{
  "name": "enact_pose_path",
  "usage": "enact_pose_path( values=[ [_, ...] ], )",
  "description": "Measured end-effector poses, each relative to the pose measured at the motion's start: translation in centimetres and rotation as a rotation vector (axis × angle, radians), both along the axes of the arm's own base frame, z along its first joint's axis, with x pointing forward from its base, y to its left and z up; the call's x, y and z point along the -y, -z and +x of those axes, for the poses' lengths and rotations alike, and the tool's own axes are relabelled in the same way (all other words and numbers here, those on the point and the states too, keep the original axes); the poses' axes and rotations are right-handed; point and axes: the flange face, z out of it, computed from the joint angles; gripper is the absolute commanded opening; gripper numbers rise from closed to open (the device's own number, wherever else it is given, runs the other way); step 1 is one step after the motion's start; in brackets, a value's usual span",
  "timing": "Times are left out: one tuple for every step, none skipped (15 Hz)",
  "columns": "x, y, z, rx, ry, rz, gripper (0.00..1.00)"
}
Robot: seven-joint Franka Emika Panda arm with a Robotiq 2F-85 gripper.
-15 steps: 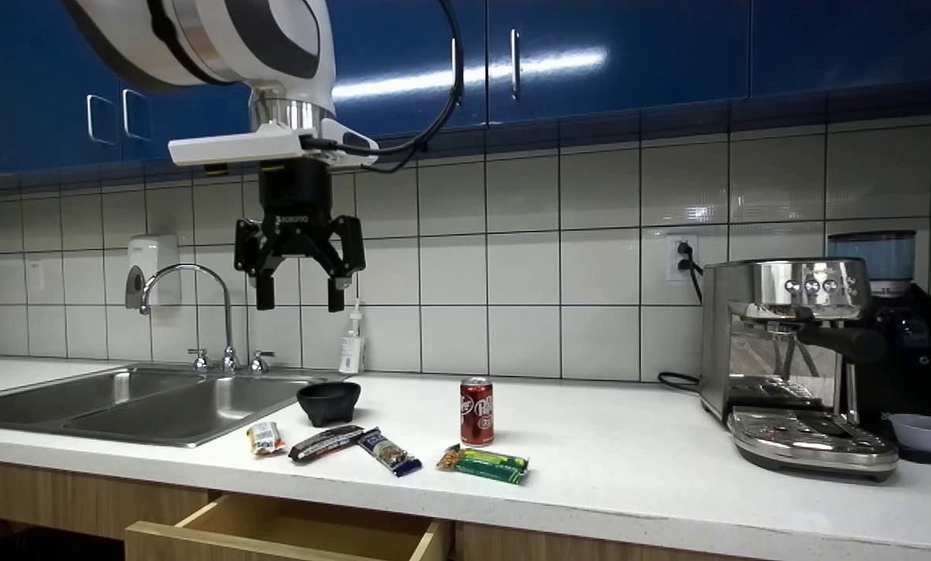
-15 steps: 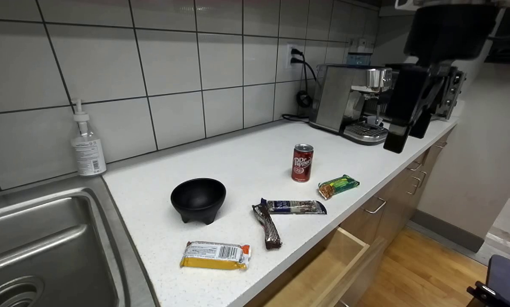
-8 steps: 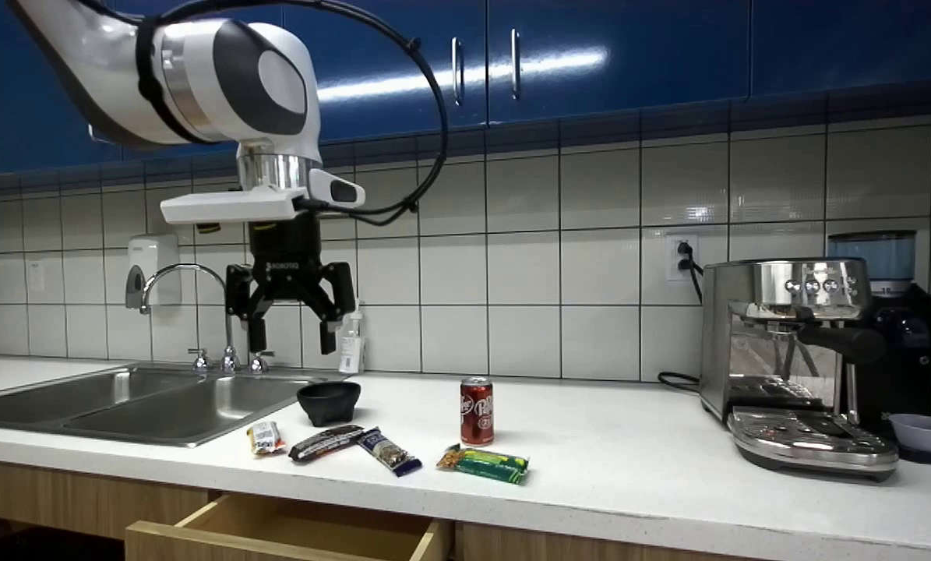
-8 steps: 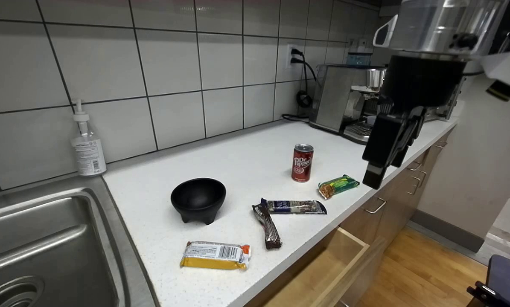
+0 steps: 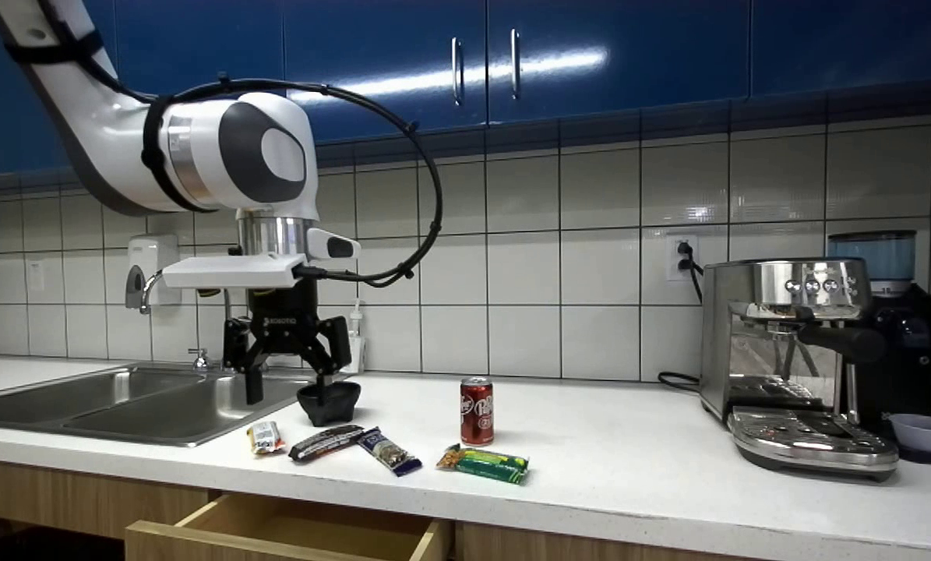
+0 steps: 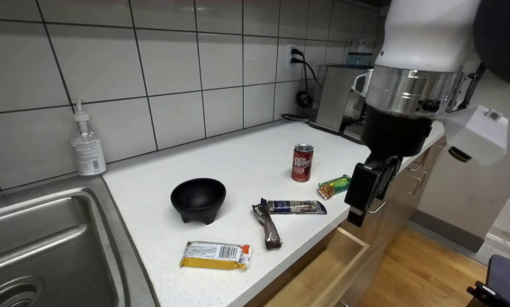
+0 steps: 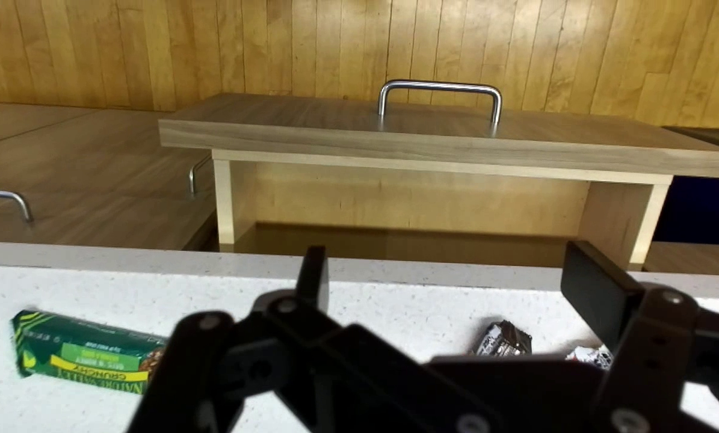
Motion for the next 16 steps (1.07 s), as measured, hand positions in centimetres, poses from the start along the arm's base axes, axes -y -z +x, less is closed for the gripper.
enact_pose_path(
  values=[
    [-0.1, 0.7, 0.1, -0.007, 0.001, 0.000, 1.00],
    [-0.1, 1.4, 0.2, -0.015, 0.002, 0.000, 1.00],
    [-0.1, 2.0, 0.2, -0.021, 0.004, 0.000, 1.00],
    [-0.2, 2.7, 0.3, -0.028, 0.006, 0.001, 1.00],
    [-0.2, 3.3, 0.4, -0.034, 0.009, 0.001, 1.00],
    [-0.2, 3.9, 0.4, -0.039, 0.012, 0.002, 1.00],
    [-0.2, 4.6, 0.5, -0.043, 0.015, 0.003, 1.00],
    [-0.2, 5.2, 0.5, -0.048, 0.017, 0.003, 1.00],
    [-0.2, 5.8, 0.6, -0.050, 0.018, 0.003, 1.00],
    [-0.2, 6.4, 0.6, -0.052, 0.016, 0.003, 1.00],
    [-0.3, 7.0, 0.7, -0.055, 0.013, 0.002, 1.00],
    [-0.3, 7.6, 0.8, -0.055, 0.008, 0.000, 1.00],
    [-0.3, 8.1, 0.9, -0.057, 0.003, -0.002, 1.00],
    [-0.3, 8.7, 1.0, -0.058, -0.003, -0.006, 1.00],
    [-0.3, 9.3, 1.1, -0.060, -0.009, -0.010, 1.00],
    [-0.3, 9.8, 1.2, -0.062, -0.015, -0.015, 1.00]
  ],
)
